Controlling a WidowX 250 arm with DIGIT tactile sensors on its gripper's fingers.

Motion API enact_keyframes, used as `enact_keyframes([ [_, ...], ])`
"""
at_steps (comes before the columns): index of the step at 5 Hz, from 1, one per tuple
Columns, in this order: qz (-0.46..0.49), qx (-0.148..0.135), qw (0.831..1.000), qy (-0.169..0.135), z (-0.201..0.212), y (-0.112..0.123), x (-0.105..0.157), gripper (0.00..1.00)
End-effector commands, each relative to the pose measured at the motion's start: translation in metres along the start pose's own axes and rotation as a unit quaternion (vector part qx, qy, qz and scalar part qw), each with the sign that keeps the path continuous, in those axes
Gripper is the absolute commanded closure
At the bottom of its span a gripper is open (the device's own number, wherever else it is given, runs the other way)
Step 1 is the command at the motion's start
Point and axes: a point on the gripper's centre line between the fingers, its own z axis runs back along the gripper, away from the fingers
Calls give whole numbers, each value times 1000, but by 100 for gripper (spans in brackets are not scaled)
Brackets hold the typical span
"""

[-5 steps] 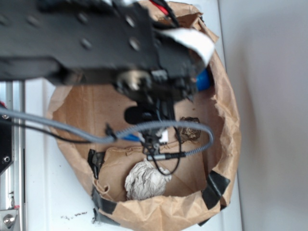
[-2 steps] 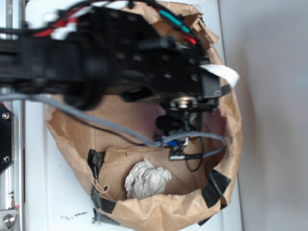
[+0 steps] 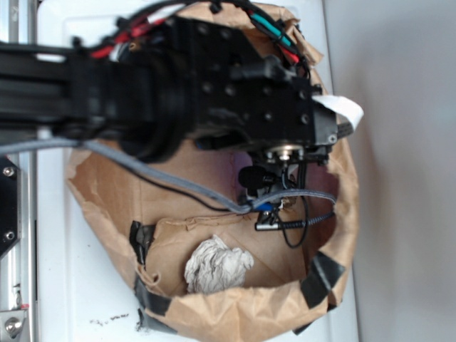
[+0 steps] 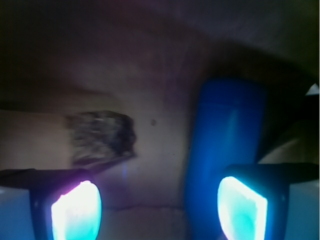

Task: Grab the blue bottle.

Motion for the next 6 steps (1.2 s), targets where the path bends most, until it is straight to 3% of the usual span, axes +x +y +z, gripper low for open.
enact_keyframes([
  [1,50,20,998,-29,13,40,5,0],
  [3,37,43,998,-12,-8,32,11,0],
  [5,-11,60,998,27,-47,4,-5,0],
  [6,-10,68,997,27,-51,1,-9,87],
])
